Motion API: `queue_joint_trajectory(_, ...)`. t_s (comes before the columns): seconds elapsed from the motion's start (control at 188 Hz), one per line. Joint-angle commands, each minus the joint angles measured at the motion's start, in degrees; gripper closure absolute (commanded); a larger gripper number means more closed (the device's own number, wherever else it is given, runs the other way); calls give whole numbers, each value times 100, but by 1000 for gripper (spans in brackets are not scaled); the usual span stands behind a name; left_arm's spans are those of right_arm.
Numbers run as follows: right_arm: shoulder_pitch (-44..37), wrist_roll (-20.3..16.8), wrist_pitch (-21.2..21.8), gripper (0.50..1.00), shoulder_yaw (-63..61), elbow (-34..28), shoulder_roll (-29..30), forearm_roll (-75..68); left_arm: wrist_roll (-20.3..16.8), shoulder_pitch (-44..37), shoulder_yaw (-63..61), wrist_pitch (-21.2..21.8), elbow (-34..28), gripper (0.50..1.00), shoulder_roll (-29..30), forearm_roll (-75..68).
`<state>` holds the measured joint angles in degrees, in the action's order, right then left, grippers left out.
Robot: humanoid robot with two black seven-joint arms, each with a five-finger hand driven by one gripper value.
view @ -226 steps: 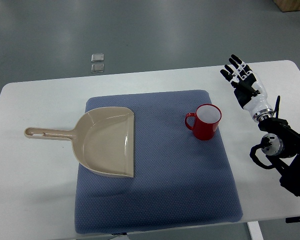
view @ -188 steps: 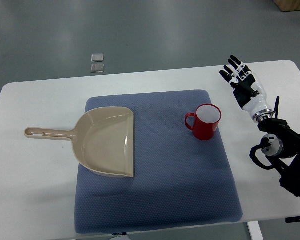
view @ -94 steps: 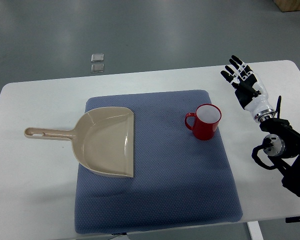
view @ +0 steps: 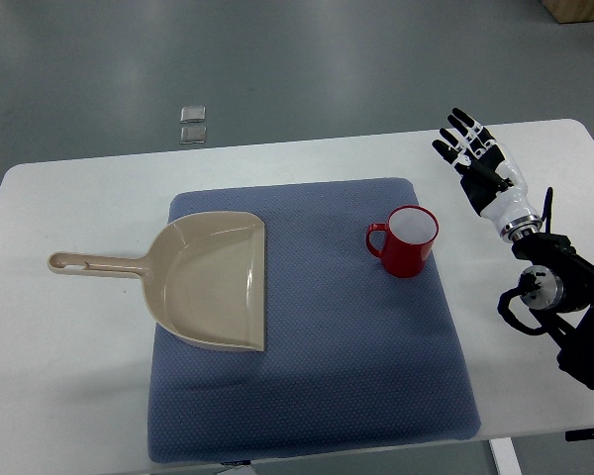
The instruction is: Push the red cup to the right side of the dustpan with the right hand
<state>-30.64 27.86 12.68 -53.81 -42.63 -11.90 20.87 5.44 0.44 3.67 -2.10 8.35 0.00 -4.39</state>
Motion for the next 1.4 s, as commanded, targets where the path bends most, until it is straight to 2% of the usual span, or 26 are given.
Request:
queue_joint_trajectory(0.0,23,0,42,570,2,9,-14,5,1,0,2,-1,0,500,0,0)
queue_joint_trajectory(0.362,164,71,200,570,-16,-44,-102,155,-8,0,2,-1,0,500,0,0)
queue_joint_trajectory(0.585,217,88,692,570,-16,-52,-366,445,1,0,2,-1,0,500,0,0)
queue_joint_trajectory(0.905,410,589,946,570,2,-52,-436,1675,1,0,2,-1,0,500,0,0)
queue_joint_trajectory(1.091,436,714,1368,570,28,-52,-533,1947,1,0,2,-1,0,500,0,0)
queue_joint_trajectory(1.394,427,714,1571,570,81,-35,-665,2668,1,0,2,-1,0,500,0,0)
